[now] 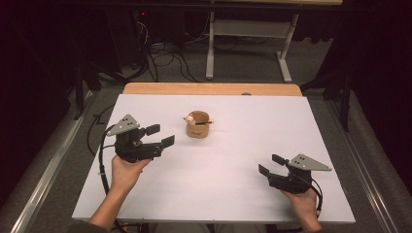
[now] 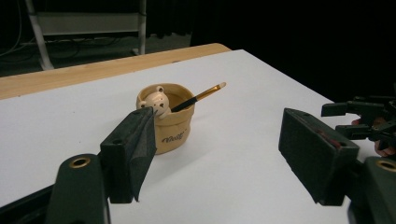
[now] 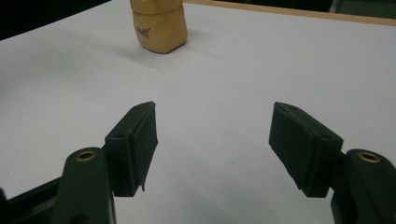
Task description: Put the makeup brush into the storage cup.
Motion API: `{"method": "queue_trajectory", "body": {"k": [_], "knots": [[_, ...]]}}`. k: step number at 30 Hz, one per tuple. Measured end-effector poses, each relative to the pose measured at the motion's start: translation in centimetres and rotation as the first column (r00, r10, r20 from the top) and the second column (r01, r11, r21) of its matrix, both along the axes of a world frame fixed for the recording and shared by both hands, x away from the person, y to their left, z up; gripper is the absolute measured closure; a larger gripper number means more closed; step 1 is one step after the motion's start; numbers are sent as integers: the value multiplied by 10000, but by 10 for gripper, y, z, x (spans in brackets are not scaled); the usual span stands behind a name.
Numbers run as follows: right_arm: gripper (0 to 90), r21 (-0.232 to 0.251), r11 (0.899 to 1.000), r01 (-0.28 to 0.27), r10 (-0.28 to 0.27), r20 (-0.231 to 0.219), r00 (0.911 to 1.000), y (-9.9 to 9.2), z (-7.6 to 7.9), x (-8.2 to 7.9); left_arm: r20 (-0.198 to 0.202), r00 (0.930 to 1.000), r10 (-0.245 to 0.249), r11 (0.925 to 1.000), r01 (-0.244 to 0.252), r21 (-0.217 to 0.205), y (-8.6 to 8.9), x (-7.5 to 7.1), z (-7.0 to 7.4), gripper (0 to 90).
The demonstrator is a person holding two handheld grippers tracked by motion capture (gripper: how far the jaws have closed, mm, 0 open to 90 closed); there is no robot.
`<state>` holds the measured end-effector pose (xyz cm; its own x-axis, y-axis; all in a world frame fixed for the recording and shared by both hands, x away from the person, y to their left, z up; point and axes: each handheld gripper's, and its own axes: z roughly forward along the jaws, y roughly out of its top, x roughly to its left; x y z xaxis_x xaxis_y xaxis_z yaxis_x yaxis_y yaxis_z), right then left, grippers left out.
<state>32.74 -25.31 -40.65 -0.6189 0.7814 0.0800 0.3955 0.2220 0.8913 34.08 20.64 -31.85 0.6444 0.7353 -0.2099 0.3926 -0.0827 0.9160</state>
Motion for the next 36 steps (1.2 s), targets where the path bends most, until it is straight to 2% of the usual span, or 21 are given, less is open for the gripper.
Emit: {"method": "queue_trajectory", "body": {"k": [21, 35, 36], "knots": [[343, -14, 10000, -49, 49, 44, 10000, 1, 0, -1, -211, 9995, 251, 9995, -255, -176, 13, -9, -15, 276], [343, 9, 10000, -29, 29, 23, 10000, 1, 1, -1, -334, 9978, 564, 9975, -578, -415, 23, -14, -26, 276], [343, 15, 10000, -26, 26, 21, 10000, 1, 1, -1, -305, 9975, 634, 9974, -644, -331, 23, -14, -27, 275]]}}
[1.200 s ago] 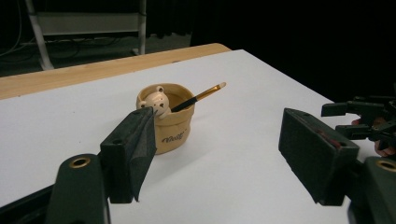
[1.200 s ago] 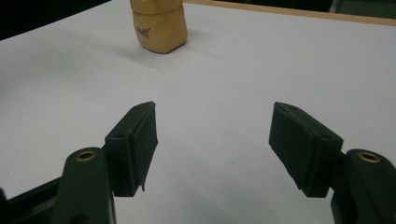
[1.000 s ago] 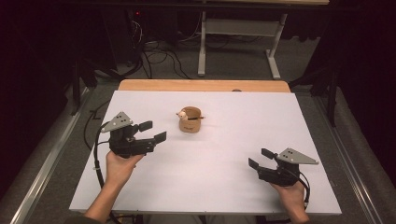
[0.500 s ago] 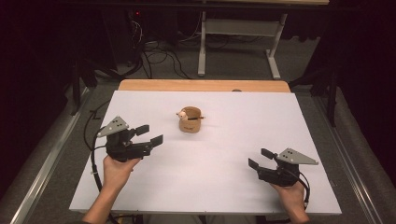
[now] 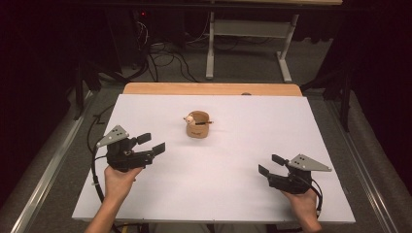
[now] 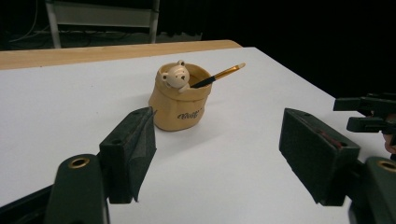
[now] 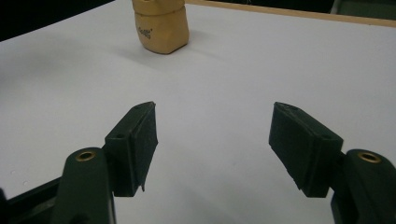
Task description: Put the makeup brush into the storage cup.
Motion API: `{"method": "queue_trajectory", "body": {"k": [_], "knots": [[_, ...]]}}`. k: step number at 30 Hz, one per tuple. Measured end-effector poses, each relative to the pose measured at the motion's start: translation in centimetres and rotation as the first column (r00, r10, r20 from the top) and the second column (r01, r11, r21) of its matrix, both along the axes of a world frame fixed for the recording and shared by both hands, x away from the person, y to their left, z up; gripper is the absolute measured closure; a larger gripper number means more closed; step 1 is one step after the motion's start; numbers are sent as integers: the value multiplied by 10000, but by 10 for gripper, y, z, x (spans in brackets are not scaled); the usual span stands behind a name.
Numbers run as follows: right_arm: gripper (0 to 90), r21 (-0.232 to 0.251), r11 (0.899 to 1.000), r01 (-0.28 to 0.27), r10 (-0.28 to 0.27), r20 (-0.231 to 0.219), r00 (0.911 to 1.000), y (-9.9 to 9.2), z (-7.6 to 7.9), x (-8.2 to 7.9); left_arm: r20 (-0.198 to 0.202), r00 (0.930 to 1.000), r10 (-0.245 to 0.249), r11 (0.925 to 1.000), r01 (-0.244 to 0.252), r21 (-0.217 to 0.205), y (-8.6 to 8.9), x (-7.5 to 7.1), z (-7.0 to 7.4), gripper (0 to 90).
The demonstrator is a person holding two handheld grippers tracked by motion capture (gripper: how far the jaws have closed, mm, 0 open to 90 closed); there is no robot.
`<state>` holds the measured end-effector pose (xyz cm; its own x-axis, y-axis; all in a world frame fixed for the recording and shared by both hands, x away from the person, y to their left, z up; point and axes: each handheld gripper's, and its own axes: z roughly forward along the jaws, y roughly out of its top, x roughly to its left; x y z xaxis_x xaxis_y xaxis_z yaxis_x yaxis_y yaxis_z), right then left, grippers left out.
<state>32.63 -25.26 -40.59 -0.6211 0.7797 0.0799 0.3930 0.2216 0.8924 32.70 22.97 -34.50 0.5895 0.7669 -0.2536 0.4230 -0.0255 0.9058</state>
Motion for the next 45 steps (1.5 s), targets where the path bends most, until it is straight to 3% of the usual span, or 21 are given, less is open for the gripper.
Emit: {"method": "queue_trajectory", "body": {"k": [45], "knots": [[340, 5, 10000, -20, 20, 60, 10000, -2, 0, 0, -249, 9984, 502, 9986, -506, -163, 6, -6, -30, 274]]}}
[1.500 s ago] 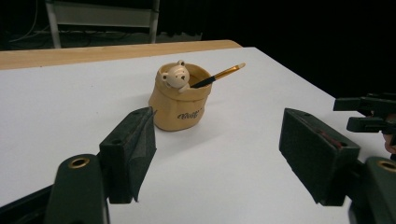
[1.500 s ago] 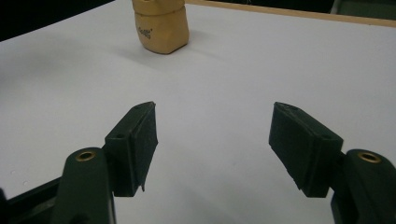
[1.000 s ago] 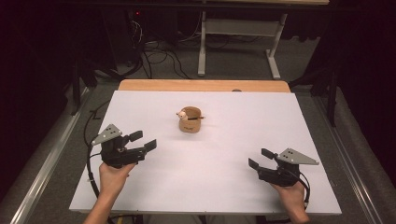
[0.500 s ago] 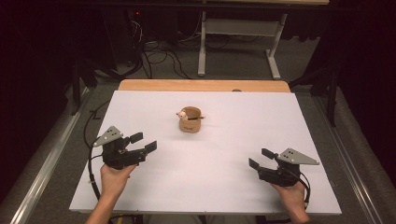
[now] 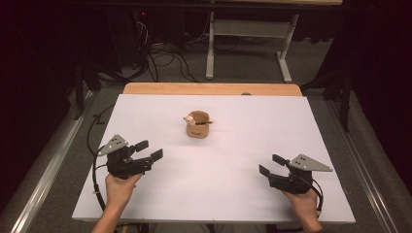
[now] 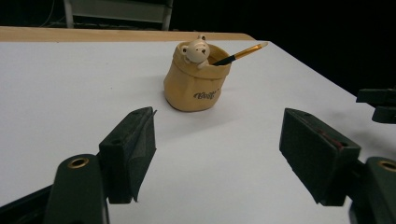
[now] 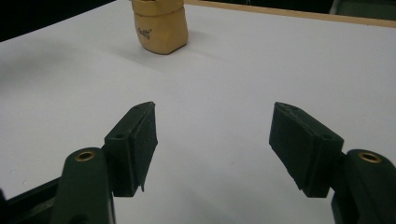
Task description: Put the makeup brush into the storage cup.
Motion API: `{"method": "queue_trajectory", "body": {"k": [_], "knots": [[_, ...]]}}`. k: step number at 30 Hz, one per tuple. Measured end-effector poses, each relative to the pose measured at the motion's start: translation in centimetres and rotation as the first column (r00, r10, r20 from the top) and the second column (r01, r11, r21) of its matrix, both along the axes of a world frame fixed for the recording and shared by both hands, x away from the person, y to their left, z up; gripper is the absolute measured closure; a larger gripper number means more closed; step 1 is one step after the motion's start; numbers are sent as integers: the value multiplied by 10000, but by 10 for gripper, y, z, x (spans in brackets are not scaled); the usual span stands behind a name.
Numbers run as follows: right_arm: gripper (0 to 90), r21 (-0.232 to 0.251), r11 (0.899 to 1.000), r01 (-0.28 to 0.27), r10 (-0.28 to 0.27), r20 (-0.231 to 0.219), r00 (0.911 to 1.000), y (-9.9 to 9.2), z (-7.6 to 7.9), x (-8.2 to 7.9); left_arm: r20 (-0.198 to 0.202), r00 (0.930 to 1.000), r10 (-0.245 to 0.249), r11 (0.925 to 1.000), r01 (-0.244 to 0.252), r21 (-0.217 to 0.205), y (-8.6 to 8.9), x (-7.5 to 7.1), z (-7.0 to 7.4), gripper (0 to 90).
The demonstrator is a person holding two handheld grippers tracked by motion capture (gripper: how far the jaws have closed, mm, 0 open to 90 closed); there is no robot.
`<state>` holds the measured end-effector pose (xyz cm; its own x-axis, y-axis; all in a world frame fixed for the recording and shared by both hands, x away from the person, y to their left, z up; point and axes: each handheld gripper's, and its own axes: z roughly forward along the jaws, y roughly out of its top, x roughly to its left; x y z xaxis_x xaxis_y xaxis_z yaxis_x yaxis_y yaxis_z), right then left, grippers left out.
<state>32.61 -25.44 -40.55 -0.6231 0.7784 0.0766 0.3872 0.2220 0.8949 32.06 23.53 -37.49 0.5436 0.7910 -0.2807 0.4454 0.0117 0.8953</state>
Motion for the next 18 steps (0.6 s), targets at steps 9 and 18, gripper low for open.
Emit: {"method": "queue_trajectory", "body": {"k": [9, 18], "knots": [[340, 16, 10000, 20, -20, -16, 10000, 0, 0, 0, -52, 9999, 124, 9999, -124, -29, 1, 0, -5, 271], [340, 18, 10000, 32, -32, -36, 10000, 0, 0, 0, -99, 9996, 247, 9997, -247, -65, 2, -1, -10, 269]]}}
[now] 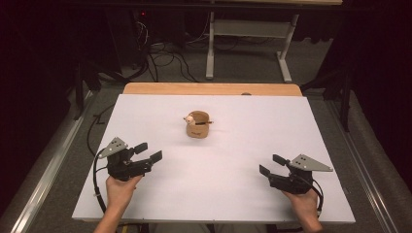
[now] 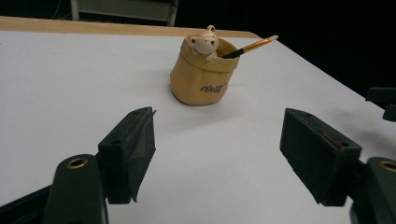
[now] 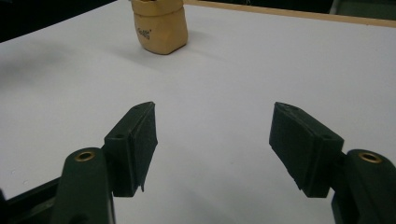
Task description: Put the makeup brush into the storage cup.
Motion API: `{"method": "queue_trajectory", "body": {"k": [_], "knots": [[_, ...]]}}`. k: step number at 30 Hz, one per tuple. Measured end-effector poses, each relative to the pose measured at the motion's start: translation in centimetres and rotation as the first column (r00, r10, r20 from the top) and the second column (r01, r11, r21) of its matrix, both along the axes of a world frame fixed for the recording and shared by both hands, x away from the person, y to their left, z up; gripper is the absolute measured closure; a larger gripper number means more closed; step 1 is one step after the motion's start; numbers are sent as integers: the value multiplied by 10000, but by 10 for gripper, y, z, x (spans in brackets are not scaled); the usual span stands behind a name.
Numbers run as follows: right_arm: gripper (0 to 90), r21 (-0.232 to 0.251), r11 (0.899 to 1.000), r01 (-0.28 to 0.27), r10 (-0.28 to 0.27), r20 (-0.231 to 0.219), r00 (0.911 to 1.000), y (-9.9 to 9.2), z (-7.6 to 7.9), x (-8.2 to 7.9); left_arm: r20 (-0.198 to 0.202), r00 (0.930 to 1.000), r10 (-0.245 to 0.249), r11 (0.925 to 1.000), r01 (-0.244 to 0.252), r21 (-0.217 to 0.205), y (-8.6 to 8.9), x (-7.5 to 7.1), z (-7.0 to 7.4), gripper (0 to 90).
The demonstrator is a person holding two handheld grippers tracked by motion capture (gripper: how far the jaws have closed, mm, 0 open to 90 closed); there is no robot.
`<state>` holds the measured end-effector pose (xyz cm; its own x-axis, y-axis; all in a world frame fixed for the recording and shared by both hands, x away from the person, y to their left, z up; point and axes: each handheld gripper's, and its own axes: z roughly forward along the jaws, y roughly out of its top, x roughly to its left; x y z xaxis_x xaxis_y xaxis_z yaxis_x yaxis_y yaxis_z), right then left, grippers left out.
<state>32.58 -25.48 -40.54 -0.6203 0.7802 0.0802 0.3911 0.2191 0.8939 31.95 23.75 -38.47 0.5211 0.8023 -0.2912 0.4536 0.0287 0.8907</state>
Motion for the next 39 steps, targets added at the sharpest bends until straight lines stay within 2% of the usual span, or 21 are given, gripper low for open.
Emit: {"method": "queue_trajectory", "body": {"k": [17, 29, 39], "knots": [[339, -11, 10000, 18, -18, -12, 10000, -1, 0, 0, -82, 9993, 374, 9993, -374, 68, 5, -2, -10, 268], [338, 74, 9999, 107, -107, -22, 9999, -4, -1, 0, -68, 9986, 529, 9974, -525, 495, 3, -2, -19, 263], [338, 127, 9998, 157, -156, -75, 9999, -4, -1, 0, -78, 9988, 491, 9972, -486, 566, 2, -1, -20, 261]]}}
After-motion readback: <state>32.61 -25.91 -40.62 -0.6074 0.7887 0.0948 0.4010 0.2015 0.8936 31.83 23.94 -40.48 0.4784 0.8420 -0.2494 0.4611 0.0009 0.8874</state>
